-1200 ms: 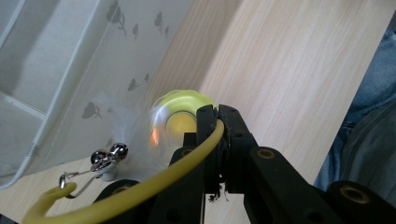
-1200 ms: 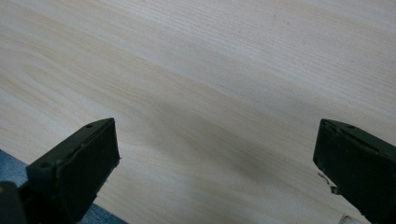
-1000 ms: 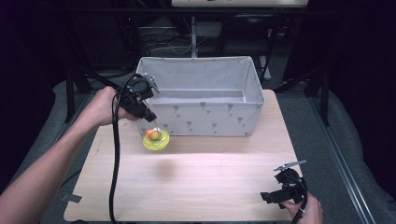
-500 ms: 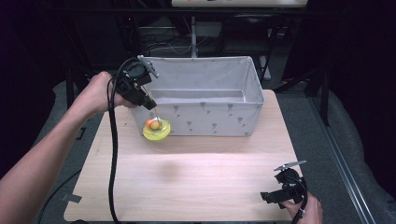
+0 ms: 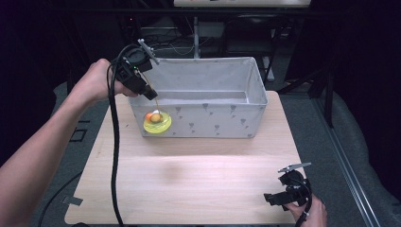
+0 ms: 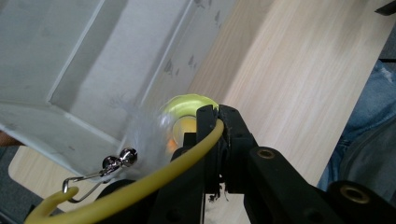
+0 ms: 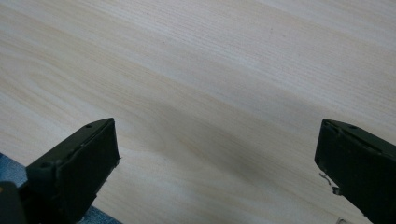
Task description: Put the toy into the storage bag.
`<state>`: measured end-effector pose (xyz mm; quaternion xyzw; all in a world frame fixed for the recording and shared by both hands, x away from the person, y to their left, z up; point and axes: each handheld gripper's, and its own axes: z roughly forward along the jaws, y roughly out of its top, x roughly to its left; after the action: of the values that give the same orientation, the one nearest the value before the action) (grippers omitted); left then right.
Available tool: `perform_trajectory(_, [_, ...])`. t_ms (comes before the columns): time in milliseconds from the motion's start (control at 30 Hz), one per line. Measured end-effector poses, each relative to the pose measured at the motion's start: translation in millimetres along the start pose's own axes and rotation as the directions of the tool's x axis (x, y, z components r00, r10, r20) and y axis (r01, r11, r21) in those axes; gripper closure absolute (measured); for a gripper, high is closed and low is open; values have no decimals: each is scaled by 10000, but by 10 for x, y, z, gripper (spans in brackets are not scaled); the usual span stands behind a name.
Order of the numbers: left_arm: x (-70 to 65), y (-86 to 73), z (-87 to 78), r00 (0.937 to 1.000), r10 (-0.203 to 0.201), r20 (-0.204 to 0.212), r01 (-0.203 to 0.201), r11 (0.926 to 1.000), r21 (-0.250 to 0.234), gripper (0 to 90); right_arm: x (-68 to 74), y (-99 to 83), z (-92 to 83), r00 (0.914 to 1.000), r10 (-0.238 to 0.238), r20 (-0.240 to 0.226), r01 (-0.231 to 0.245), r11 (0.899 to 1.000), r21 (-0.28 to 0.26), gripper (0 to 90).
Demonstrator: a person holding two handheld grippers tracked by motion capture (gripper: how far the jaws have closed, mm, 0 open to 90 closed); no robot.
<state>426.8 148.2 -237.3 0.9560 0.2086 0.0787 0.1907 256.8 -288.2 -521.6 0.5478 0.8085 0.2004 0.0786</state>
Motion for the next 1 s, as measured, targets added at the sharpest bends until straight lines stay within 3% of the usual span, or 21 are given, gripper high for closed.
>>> perform_trajectory(333, [99,152,-223,9990,-161,-424,154,9997,-172,880,-9,-1,19,10000,11,-13,-11,10000,-7,0])
perform_trajectory(600, [204,255,-319,9982,-408,-447,397,9989,-251,880,-28,-4,29,10000,41,-34,-41,9999,108,0])
perform_trajectory(633, [236,266,-328,9977,-509,-449,498,9984,-253,880,-26,-5,32,9998,131,-181,-131,9999,22,0])
perform_trajectory(667, [298,285,-349,9963,-710,-480,698,9973,-246,880,-33,-7,28,9999,99,-21,-99,9999,59,0])
perform_trajectory(1000, [461,412,-473,9904,-1057,-896,1038,9943,-252,880,-48,-6,40,9999,83,-97,-82,9999,107,0])
